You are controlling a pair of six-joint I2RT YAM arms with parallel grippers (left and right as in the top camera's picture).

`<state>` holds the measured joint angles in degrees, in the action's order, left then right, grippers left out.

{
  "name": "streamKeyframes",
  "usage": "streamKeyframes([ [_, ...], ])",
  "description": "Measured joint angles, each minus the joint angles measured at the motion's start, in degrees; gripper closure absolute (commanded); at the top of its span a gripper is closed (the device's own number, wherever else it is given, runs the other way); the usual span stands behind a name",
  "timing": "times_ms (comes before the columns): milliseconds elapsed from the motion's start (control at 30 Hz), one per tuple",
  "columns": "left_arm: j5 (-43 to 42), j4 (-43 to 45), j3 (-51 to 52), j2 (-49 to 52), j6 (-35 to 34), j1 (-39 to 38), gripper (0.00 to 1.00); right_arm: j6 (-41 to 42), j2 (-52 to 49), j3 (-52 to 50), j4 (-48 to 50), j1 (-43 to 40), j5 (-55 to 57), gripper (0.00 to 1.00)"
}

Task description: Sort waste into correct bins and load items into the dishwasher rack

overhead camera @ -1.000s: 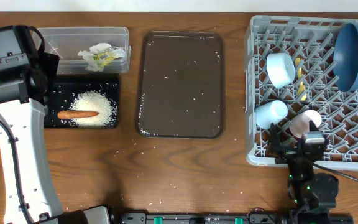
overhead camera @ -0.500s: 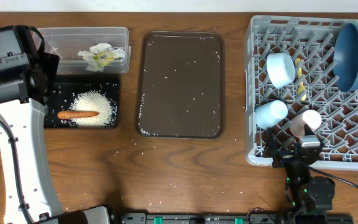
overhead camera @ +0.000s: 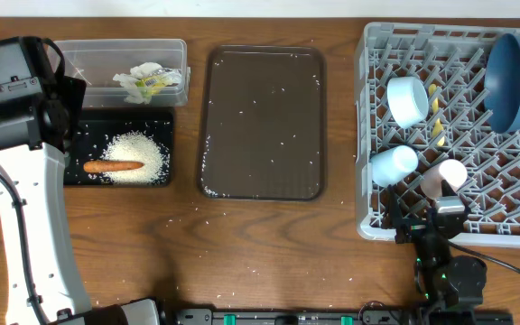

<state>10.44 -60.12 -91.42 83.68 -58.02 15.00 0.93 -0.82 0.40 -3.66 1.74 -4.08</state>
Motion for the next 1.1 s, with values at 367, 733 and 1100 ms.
streamKeyframes([
  [367, 0.1, -0.1, 0.0, -0.3, 0.0, 0.0, 0.04, 0.0, 0.0, 0.0, 0.0, 0.0, 0.0, 0.01],
  [733, 4.7, 8.9, 12.6, -17.6, 10.6, -5.7, 0.04, 0.1, 0.0, 0.0, 0.0, 0.0, 0.0, 0.01],
  [1100, -14.1, 33.9, 44.7, -46.6, 50.2, -7.7, 0.04, 0.1, 0.1, 0.0, 0.0, 0.0, 0.0, 0.01],
])
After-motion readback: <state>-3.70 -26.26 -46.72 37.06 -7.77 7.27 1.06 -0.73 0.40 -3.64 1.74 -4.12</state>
